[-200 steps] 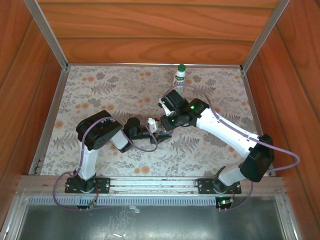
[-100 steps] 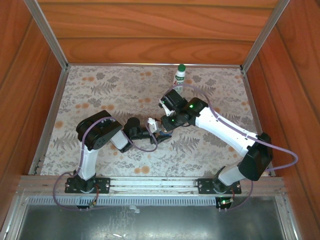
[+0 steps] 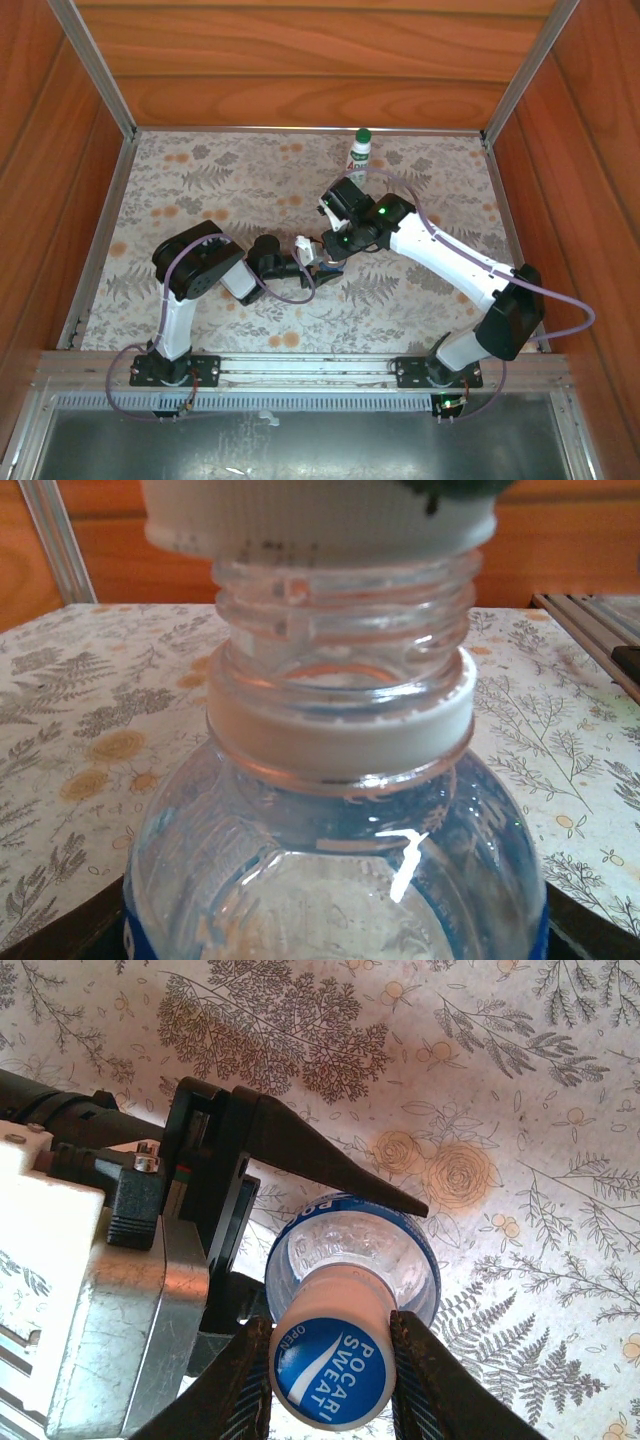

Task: Screw on the bottle caps

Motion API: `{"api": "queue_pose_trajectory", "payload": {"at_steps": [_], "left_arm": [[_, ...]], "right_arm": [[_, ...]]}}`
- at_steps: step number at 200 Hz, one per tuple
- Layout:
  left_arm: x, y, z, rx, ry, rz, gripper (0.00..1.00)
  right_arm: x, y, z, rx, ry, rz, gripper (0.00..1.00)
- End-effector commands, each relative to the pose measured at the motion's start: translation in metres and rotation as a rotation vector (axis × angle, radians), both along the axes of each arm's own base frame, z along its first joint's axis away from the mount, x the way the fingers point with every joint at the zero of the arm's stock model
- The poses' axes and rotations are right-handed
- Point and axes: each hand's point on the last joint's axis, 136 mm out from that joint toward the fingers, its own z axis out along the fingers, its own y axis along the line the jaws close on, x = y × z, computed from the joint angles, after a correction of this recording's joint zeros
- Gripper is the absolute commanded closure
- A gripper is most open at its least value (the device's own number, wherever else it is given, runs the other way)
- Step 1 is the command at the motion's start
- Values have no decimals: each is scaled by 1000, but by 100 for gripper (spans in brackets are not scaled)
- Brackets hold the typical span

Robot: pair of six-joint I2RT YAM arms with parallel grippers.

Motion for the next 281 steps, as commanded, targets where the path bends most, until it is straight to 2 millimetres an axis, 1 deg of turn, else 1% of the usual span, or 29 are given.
{"api": "queue_pose_trajectory", "payload": {"at_steps": [1, 38, 78, 123, 160, 207, 222, 250, 272, 281], "left_arm": [[-3, 2, -9, 15, 32, -19, 35], [-3, 1, -9, 15, 30, -21, 35], [-3, 2, -9, 15, 31, -22, 35], [-3, 1, -8, 14, 31, -23, 35], [-3, 2, -9, 15, 32, -22, 35], [-3, 2, -9, 15, 33, -20, 35], [-3, 2, -9, 15, 33, -21, 35], [-2, 2, -9, 14, 33, -20, 35], [-3, 1, -9, 15, 32, -22, 35], [-3, 2, -9, 14, 33, -22, 35]], "right_arm": [[-3, -3, -2, -6, 35, -19, 67], [-1, 0, 0, 3, 30, -16, 66], [0, -2, -1, -8, 23, -18, 63], [1, -2, -3, -19, 24, -20, 63], [2, -2, 2, -8, 14, -21, 59], [3, -1, 1, -8, 10, -18, 53], [3, 0, 5, 3, 3, -16, 51], [5, 1, 16, 40, -34, -22, 44], [9, -4, 23, 55, -69, -50, 44], [10, -7, 22, 60, -70, -62, 45]]}}
